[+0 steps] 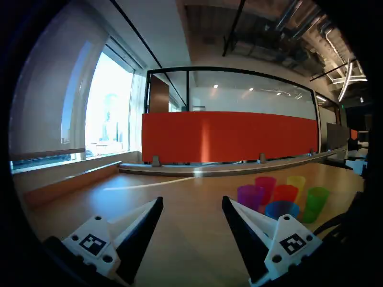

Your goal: Pour water

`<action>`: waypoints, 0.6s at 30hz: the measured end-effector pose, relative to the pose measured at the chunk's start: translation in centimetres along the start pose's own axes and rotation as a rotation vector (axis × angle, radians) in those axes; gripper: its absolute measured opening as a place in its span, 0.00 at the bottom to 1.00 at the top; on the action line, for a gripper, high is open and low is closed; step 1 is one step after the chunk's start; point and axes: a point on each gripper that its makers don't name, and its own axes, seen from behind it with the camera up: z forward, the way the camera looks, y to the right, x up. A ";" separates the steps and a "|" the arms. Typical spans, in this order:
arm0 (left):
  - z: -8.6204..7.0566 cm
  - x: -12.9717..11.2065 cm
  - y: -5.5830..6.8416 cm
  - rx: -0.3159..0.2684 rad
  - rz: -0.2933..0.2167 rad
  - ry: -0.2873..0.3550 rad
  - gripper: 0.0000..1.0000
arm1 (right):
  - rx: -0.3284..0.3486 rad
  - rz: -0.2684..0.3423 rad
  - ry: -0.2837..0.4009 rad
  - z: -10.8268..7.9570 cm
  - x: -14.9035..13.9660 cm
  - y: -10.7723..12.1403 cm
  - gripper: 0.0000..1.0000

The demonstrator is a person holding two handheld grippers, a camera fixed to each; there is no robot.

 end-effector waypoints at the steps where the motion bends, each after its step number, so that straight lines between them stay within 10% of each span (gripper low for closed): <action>1: 0.0 0.0 0.0 0.000 0.000 0.000 0.91 | -0.001 0.000 0.000 0.0 0.0 0.0 0.99; 18: 0.0 0.1 -0.1 0.000 0.000 0.000 1.00 | 0.001 0.003 -0.002 -0.2 0.0 0.1 0.99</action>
